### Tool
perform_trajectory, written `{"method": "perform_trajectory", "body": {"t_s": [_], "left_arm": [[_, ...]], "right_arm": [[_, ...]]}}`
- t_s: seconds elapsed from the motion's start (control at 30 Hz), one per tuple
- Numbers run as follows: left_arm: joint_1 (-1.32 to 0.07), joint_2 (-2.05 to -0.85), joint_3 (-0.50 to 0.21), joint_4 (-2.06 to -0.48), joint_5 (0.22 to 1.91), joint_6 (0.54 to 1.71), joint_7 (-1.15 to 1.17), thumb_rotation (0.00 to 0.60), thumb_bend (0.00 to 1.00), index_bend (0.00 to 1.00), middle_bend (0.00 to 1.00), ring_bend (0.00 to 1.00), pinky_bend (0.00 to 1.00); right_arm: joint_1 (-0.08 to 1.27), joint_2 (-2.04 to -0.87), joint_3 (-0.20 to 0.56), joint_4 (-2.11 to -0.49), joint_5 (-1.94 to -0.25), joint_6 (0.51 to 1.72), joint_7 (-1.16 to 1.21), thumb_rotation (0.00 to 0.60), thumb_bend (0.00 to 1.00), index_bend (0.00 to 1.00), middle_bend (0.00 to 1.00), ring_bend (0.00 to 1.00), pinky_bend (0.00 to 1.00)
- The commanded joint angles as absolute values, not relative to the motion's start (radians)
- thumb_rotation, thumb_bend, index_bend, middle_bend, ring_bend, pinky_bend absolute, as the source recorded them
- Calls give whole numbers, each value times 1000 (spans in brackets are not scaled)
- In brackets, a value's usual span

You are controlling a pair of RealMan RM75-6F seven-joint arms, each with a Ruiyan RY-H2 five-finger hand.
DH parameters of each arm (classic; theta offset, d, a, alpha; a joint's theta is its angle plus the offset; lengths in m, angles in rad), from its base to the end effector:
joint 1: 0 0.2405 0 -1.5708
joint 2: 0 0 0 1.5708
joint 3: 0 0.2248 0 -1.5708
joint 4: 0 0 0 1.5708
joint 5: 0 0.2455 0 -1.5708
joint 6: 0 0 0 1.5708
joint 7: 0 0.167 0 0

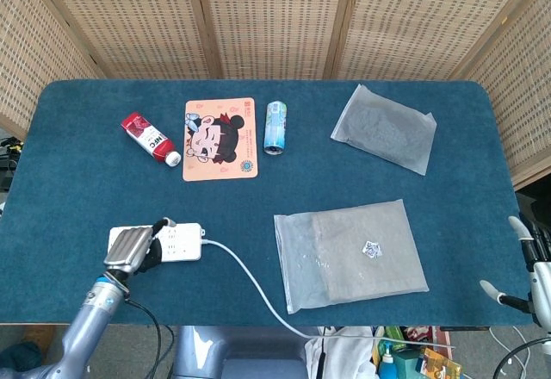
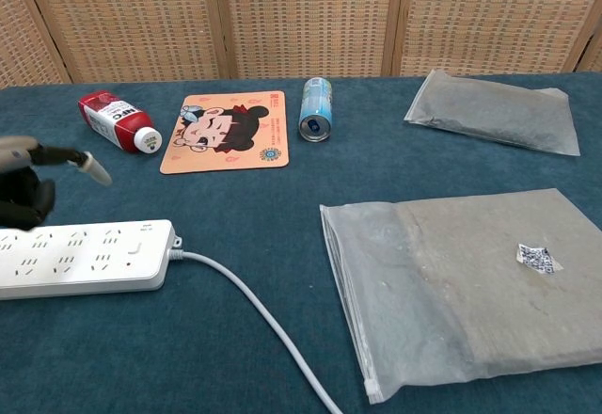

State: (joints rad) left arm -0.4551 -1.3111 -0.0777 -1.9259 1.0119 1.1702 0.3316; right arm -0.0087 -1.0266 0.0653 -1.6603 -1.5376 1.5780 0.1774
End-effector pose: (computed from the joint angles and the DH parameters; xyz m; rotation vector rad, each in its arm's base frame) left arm -0.1709 0.2560 -0.0080 -1.5763 -1.3268 -0.8619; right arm -0.3003 -0.1799 0.1496 1.2632 -0.9561 1.0305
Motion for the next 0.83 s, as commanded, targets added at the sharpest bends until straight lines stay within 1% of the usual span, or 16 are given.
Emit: {"method": "perform_trajectory", "body": {"t_s": [0.03, 0.07, 0.1, 0.13, 0.17, 0.2, 0.23, 0.3, 0.43, 0.53, 0.83], "left_arm": [[-382, -1200, -95, -1982, 1155, 1282, 214, 600, 673, 94, 919, 922, 901], [-363, -1175, -93, -1984, 1190, 1307, 183, 600, 453, 42, 800, 801, 762], [-347, -1154, -88, -1980, 1224, 1328, 155, 600, 231, 8, 591, 589, 559], [-334, -1139, -83, -1974, 1245, 1345, 142, 600, 120, 0, 414, 413, 396], [-317, -1115, -69, -1966, 1270, 1359, 130, 600, 23, 0, 189, 191, 188], [-306, -1096, -54, -1961, 1279, 1362, 133, 600, 0, 0, 39, 40, 55], [-290, -1060, -26, -1955, 1281, 1358, 162, 600, 0, 0, 0, 0, 9], [-232, -1027, 7, -1927, 1335, 1439, 178, 600, 0, 0, 0, 0, 0], [-177, -1029, 36, -1884, 1391, 1495, 124, 600, 0, 0, 0, 0, 0], [-153, -1031, 50, -1846, 1414, 1500, 79, 600, 0, 0, 0, 0, 0], [-148, -1027, 36, -1811, 1423, 1469, 44, 600, 0, 0, 0, 0, 0]], "right_arm": [[-10, -1027, 64, -1662, -1540, 1580, 175, 600, 0, 0, 0, 0, 0], [-11, -1026, 64, -1663, -1541, 1582, 175, 600, 0, 0, 0, 0, 0], [-11, -1026, 64, -1664, -1542, 1584, 174, 600, 0, 0, 0, 0, 0], [-12, -1026, 63, -1664, -1543, 1585, 173, 600, 0, 0, 0, 0, 0], [-12, -1026, 63, -1665, -1544, 1586, 172, 600, 0, 0, 0, 0, 0], [-13, -1026, 63, -1666, -1545, 1587, 171, 600, 0, 0, 0, 0, 0], [-13, -1027, 62, -1667, -1547, 1589, 169, 600, 0, 0, 0, 0, 0], [-14, -1028, 60, -1670, -1554, 1593, 162, 600, 0, 0, 0, 0, 0], [-15, -1030, 57, -1672, -1560, 1595, 154, 600, 0, 0, 0, 0, 0], [-15, -1032, 56, -1673, -1562, 1595, 147, 600, 0, 0, 0, 0, 0], [-15, -1036, 59, -1674, -1555, 1595, 133, 600, 0, 0, 0, 0, 0]]}}
